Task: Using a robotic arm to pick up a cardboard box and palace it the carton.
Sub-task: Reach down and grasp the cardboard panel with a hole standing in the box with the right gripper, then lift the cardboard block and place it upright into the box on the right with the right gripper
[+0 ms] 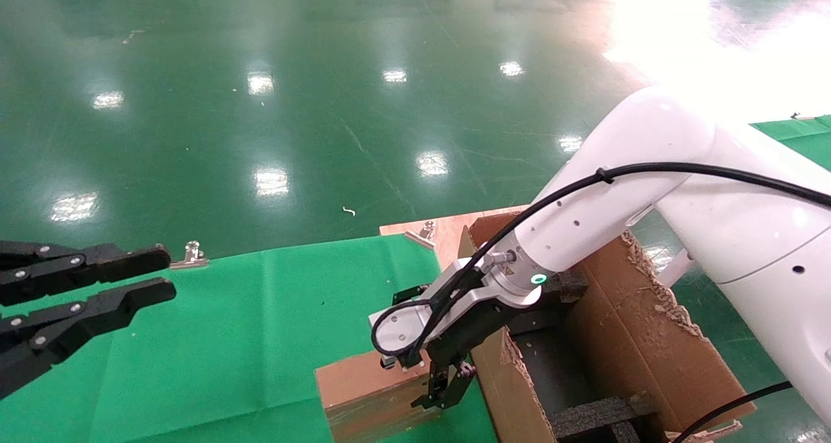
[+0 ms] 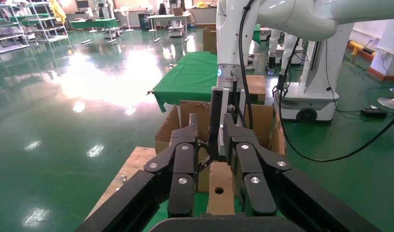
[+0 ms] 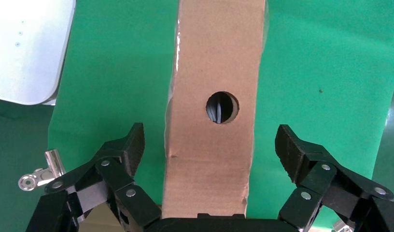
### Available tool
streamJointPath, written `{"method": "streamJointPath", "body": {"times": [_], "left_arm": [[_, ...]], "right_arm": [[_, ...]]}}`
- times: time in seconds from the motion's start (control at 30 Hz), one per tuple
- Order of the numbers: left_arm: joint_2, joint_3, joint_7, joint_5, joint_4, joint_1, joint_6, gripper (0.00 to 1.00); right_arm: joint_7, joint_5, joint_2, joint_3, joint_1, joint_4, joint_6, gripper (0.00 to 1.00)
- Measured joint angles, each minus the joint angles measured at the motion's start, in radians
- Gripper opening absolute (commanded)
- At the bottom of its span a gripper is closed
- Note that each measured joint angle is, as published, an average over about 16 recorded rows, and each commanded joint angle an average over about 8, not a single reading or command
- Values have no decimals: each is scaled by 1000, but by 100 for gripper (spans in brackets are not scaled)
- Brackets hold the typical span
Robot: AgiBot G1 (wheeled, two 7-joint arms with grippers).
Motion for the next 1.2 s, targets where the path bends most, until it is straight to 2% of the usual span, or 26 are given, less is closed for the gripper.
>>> {"method": "streamJointPath", "body": {"times": [1.2], "left_arm": [[0,0,0,0,0,0,0,100]], "right_arm": [[9,21,16,17,10,-5,7,0]]}}
